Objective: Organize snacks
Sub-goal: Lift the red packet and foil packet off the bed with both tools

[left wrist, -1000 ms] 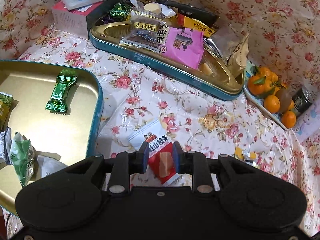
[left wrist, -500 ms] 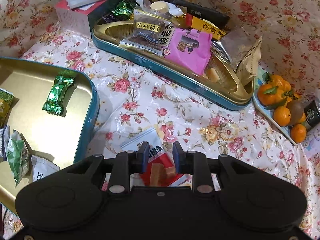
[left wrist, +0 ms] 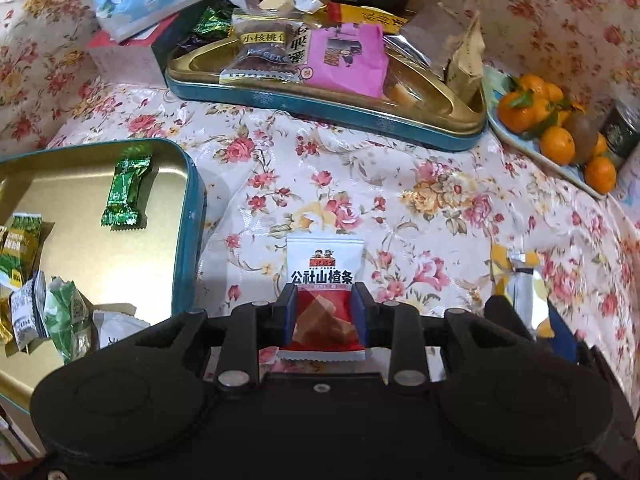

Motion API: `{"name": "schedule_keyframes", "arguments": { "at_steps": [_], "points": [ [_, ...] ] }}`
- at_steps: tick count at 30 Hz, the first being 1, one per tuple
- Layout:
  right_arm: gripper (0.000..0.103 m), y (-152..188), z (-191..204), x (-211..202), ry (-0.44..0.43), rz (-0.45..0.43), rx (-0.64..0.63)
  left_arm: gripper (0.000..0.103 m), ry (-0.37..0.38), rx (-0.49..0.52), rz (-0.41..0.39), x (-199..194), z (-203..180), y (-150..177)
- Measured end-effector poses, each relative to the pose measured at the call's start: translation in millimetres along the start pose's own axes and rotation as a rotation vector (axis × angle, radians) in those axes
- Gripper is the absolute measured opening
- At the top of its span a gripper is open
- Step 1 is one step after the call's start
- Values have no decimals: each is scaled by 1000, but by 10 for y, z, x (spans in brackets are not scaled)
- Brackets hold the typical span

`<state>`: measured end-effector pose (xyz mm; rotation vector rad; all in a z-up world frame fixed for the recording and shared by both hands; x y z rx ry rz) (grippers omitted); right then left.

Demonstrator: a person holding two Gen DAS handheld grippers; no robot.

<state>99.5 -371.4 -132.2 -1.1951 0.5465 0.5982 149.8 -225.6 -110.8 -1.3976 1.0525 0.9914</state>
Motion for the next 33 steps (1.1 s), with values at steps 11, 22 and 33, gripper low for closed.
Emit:
{"name": "schedule_keyframes", "arguments": {
  "at_steps": [11, 22, 33],
  "points": [
    [52, 0, -2, -1, -2, -2, 4, 49, 18, 69, 19, 127, 11, -23],
    [52, 5, 10, -2, 13, 0, 1, 64, 13, 167, -22, 159, -132, 6],
    [53, 12, 87, 33, 82, 18, -69, 47, 26, 149, -58, 110, -14, 11]
  ]
}}
Point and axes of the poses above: each gripper's, at about its wrist camera, not at the fingertips, and x roughly the way its jaws point, z to its left, y to its underside, the point moved 9 cm from there along x, roughly the way its jaws point, and after that the axes turned 9 degrees about z, right-handed, at the moved point
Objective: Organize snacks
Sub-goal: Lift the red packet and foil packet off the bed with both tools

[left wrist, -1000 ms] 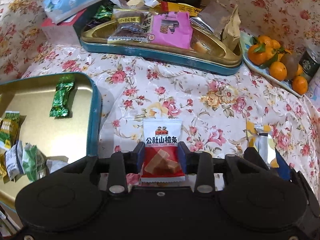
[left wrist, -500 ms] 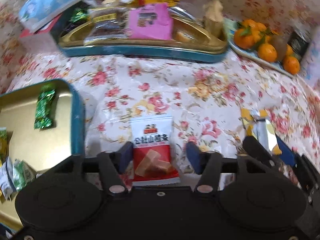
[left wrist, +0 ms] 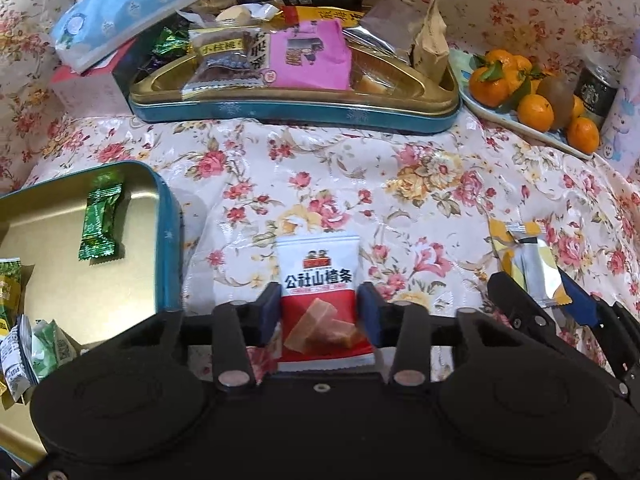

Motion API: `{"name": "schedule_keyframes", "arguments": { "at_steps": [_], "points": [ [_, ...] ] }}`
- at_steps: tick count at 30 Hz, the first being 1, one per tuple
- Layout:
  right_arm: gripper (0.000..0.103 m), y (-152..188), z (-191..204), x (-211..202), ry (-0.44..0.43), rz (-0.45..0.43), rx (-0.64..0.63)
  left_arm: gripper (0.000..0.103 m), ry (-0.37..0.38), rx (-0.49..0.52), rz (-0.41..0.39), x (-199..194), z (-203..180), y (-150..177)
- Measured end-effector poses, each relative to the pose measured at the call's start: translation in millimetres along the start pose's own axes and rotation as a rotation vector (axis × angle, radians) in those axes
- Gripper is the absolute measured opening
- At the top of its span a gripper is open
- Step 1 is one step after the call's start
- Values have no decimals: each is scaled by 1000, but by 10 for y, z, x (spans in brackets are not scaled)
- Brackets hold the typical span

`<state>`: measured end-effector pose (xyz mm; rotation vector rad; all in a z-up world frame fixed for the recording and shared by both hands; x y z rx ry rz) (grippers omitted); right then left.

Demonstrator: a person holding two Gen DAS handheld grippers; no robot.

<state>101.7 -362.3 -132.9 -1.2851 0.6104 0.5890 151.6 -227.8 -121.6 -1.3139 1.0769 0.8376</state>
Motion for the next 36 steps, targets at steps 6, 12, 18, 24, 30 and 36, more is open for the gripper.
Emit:
{"name": "schedule_keyframes", "arguments": {
  "at_steps": [6, 12, 18, 24, 30, 36],
  "points": [
    [53, 5, 49, -3, 70, 18, -44, 46, 26, 39, 6, -9, -1, -5],
    [54, 10, 68, -47, 182, 19, -82, 46, 26, 61, -2, -14, -19, 4],
    [53, -55, 6, -98, 218, 18, -59, 46, 40, 65, -15, -24, -7, 10],
    [54, -169, 93, -79, 200, 32, -113, 46, 43, 93, -15, -25, -14, 12],
    [52, -156, 132, 53, 220, 71, -212, 45, 60, 94, -19, -27, -4, 17],
    [49, -116, 108, 120, 178, 118, -184, 43, 122, 76, 2, -35, 62, -5]
  ]
}}
Point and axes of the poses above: each gripper's, at about its wrist camera, not at the fingertips, and x roughly the way its jaws point, z to its left, y to its underside, the point moved 9 cm from there along x, roughly the way its jaws point, and after that the axes turned 9 degrees about z, right-handed, at the moved point
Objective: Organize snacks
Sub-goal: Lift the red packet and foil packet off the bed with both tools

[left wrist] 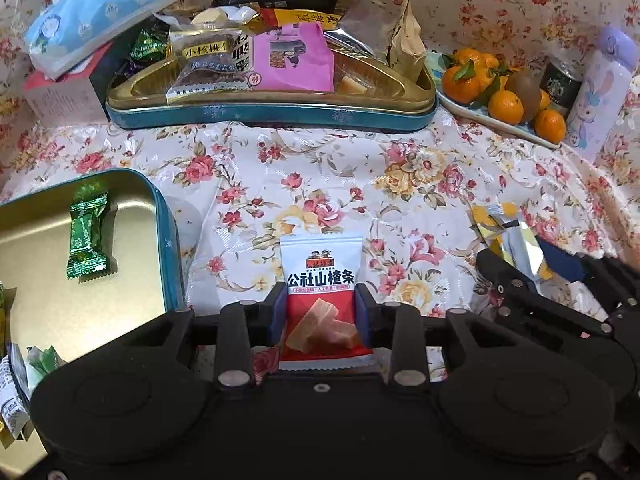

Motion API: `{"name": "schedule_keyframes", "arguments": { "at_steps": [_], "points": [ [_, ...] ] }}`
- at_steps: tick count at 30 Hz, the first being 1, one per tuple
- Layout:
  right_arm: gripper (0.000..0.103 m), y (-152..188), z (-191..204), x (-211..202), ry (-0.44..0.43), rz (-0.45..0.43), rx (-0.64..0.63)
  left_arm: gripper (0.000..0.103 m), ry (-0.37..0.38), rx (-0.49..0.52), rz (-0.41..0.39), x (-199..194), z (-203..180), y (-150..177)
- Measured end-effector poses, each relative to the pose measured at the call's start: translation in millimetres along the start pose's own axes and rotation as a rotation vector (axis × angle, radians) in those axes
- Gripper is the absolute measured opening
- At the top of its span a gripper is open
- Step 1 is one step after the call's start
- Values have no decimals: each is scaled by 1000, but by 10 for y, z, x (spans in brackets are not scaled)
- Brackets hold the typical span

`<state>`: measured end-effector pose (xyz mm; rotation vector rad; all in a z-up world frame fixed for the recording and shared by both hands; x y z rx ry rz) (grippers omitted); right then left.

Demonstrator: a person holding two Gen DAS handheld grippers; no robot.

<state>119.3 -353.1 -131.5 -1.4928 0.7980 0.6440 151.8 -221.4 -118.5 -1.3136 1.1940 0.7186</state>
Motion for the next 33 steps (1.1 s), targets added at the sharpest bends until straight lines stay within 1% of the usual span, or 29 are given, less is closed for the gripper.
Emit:
{"name": "schedule_keyframes", "arguments": {
  "at_steps": [2, 5, 13, 19, 22, 27, 30, 33],
  "points": [
    [47, -11, -33, 5, -20, 9, 38, 42, 24, -9, 13, -4, 20, -11],
    [46, 8, -53, -17, -12, 14, 69, 42, 51, -18, 25, -11, 44, -19],
    [46, 200, -89, -244, -37, 4, 155, 42, 28, 32, 37, -65, -26, 91],
    [45, 463, -68, -447, -38, 20, 200, 42, 15, 80, 50, -121, -176, 343],
    [45, 611, -30, -558, -11, 19, 199, 42, 31, 89, 57, -173, -198, 488],
    [45, 848, 87, -727, -2, 24, 206, 42, 34, 104, 60, -260, -206, 707],
    [44, 952, 156, -824, -19, 31, 224, 42, 53, 116, 71, -319, -202, 859],
    [43, 1027, 213, -953, -40, 27, 249, 42, 50, 133, 69, -389, -194, 995]
  ]
}}
Point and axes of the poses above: each gripper's, at about its wrist camera, not at the fingertips, and x roughly the way its jaws point, z to its left, y to its underside, the point moved 9 cm from there along x, roughly the way its jaws point, and after that the axes turned 9 degrees about z, right-handed, at the moved point
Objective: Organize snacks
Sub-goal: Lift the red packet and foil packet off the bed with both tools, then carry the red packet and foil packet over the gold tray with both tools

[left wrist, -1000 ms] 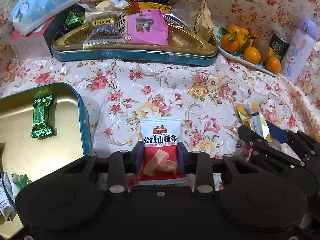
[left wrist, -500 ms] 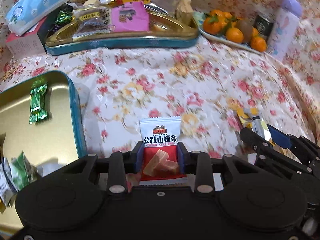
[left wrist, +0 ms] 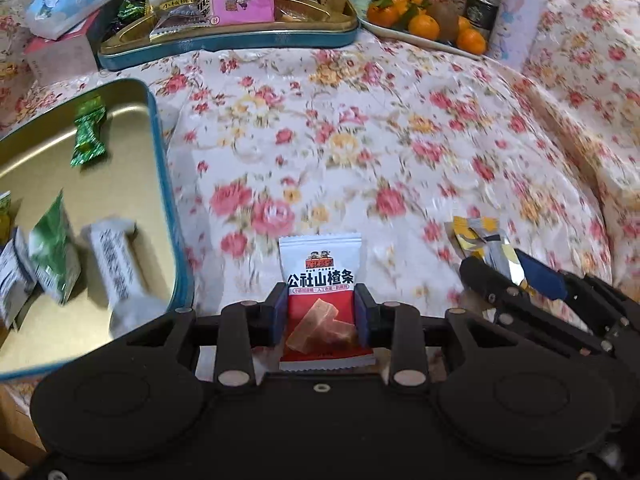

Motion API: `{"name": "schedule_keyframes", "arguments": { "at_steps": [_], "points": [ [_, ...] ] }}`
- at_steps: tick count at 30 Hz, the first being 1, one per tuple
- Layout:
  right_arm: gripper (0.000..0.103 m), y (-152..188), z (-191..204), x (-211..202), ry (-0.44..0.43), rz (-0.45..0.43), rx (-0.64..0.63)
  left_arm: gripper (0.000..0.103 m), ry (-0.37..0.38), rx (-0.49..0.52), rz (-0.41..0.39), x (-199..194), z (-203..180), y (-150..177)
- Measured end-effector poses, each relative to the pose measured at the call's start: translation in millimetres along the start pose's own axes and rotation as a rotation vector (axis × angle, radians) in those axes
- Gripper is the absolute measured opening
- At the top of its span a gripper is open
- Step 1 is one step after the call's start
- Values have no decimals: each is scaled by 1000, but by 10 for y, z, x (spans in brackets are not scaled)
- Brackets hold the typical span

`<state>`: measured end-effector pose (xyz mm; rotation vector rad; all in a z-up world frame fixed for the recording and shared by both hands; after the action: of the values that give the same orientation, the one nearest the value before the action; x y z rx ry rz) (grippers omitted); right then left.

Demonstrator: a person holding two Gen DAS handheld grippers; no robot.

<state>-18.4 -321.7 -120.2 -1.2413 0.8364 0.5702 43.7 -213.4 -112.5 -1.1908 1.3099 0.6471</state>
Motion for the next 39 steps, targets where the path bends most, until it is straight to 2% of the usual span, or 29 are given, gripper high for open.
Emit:
{"name": "schedule_keyframes", "arguments": {
  "at_steps": [5, 10, 15, 21, 22, 24, 26, 32, 39],
  "points": [
    [41, 100, 90, -134, -18, 6, -5, 42, -5, 18, -1, -67, 2, 205],
    [40, 139, 117, 6, 41, 34, -45, 42, 3, 1, -14, -107, 32, 239],
    [46, 64, 135, 65, 66, 70, -73, 42, 11, -8, -23, -132, 46, 219],
    [48, 38, 139, 113, 78, 78, -65, 42, 21, -17, -15, -92, 52, 218],
    [48, 42, 151, 117, 83, 73, -72, 42, 19, -17, -14, -85, 51, 218],
    [40, 51, 173, 113, 88, 61, -91, 42, 17, -16, -14, -74, 47, 208],
    [38, 48, 184, 97, 73, 56, -99, 42, 21, -13, -15, -79, 39, 195],
    [38, 65, 162, -94, -24, 50, -13, 42, 29, -1, -36, -222, 46, 227],
    [38, 234, 248, -484, -112, 49, 7, 42, 34, 8, -51, -456, 120, 459]
  ]
}}
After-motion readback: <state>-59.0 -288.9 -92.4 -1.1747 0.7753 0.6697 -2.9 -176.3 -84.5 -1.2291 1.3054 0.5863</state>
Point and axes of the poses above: each gripper's, at about its wrist camera, not at the fingertips, and x roughly the way its jaws point, z to its left, y to its underside, the point moved 9 cm from there along x, roughly the way its jaws point, and after that the axes turned 9 degrees about z, right-handed, at the moved point
